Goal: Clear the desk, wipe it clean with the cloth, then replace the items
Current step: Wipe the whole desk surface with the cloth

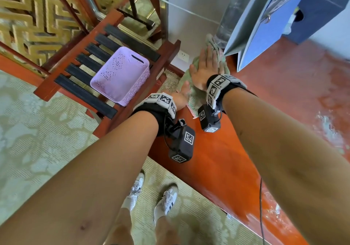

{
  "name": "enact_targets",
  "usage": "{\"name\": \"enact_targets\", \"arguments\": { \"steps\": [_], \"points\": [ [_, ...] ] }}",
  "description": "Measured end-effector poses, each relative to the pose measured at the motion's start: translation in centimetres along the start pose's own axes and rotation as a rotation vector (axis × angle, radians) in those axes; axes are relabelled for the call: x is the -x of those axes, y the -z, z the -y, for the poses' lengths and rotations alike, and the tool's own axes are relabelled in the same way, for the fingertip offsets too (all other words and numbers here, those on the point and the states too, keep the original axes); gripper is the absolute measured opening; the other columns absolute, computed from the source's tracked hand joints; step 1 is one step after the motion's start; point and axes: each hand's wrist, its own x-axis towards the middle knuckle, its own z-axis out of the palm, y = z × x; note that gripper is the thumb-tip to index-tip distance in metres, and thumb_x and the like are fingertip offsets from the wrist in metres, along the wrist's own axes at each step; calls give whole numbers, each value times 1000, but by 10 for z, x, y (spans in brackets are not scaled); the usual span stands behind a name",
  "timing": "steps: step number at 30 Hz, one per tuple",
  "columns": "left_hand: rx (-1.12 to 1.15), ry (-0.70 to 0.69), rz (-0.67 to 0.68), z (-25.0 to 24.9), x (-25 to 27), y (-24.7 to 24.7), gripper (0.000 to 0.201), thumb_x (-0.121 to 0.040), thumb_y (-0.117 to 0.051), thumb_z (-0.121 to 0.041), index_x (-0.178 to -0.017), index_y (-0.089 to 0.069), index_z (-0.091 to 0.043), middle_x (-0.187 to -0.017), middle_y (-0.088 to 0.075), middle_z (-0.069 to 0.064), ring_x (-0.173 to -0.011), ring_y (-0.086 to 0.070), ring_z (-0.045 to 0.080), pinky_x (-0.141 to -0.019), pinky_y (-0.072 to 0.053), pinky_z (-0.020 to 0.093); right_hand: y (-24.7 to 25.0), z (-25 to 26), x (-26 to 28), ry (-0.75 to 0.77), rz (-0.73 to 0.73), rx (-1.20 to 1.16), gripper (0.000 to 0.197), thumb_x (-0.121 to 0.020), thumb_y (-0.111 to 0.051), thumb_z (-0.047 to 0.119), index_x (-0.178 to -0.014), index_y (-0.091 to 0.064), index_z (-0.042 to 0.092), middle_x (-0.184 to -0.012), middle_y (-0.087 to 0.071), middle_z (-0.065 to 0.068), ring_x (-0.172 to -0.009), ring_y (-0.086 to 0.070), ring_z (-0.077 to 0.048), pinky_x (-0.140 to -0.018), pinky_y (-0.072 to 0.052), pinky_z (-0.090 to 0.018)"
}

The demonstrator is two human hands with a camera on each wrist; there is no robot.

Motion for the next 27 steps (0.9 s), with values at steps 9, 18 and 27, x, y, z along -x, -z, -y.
{"name": "enact_targets", "arguments": {
  "steps": [9, 18, 27],
  "points": [
    [-54, -61, 42, 10, -11, -3, 75, -98, -16, -57, -144, -32, 1, -148, -34, 22, -136, -34, 35, -111, -26, 41, -15, -25, 53, -14, 17, -29, 66, -102, -18, 47, -153, 16, 23, -159, 25, 6, -146, 22, -11, -114, 17, -36],
    [-202, 8, -56, -5, -1, -7, 72, -103, -10, -44, -142, -21, 16, -151, -22, 29, -142, -20, 35, -115, -5, 35, -15, -29, 48, -149, -48, -71, 71, -100, -21, 50, -154, 12, 20, -160, 21, 2, -147, 19, -16, -117, 13, -41],
    [-214, -122, -2, 11, -12, -5, 43, -105, -24, -21, -144, -35, -5, -143, -41, 23, -132, -40, 35, -108, -32, 39, -3, -23, 26, -279, -58, -146, 72, -99, -25, 49, -154, 10, 17, -162, 16, -4, -148, 16, -19, -117, 13, -43]
  ]
}}
